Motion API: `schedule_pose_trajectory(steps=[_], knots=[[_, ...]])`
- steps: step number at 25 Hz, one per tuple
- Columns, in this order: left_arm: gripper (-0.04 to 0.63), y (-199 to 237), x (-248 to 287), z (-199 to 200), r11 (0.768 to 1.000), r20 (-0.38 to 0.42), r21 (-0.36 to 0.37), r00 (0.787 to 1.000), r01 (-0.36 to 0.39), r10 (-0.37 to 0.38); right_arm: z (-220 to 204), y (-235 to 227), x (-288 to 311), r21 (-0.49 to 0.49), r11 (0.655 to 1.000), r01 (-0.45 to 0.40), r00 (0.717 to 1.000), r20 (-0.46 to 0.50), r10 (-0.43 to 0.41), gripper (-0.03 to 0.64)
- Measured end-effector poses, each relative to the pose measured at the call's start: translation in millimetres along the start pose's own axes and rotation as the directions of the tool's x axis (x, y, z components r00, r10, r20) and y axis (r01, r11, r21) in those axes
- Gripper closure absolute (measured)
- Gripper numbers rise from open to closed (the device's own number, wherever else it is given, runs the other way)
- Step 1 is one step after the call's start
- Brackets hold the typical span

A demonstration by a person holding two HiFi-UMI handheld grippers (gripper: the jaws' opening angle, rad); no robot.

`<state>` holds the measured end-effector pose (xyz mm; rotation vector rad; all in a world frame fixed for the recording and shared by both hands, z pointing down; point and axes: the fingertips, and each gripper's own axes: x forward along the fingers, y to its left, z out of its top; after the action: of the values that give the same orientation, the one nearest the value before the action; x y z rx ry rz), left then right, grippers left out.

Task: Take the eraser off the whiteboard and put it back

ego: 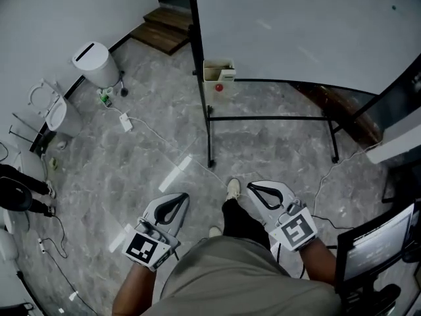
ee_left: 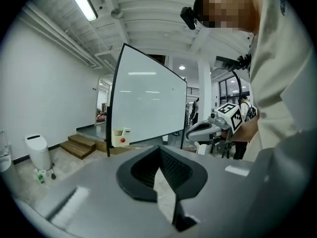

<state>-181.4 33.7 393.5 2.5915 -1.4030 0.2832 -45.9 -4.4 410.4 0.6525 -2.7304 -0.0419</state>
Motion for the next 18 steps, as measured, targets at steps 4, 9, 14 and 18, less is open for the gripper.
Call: schedule_pose_trajectory(steps=[4, 9, 14, 18], knots=[[0.589, -44, -23, -14, 1.0, -0.037, 0.007, 0.999, 0.01, -0.01, -6, 34, -38, 0.006, 1.0, -0.004, 1.0, 0.0, 0.004, 0.614], [0.589, -88, -30, -17, 0.999, -0.026, 0.048, 0.999, 0.024, -0.022, -9, 45, -78, -0.035, 0.999, -0.008, 1.0, 0.02, 0.008, 0.614], [0.589, -144, -32, -4, 1.0, 0.014, 0.027, 1.0, 0.005, -0.006, -11, 53, -130, -0.061, 0.998, -0.018, 0.999, 0.04, 0.021, 0.612], [0.589, -188, -21, 7, 0.999, 0.042, 0.023, 0.998, -0.04, 0.039, -22, 50, -187, -0.083, 0.996, -0.042, 0.999, 0.03, 0.044, 0.614]])
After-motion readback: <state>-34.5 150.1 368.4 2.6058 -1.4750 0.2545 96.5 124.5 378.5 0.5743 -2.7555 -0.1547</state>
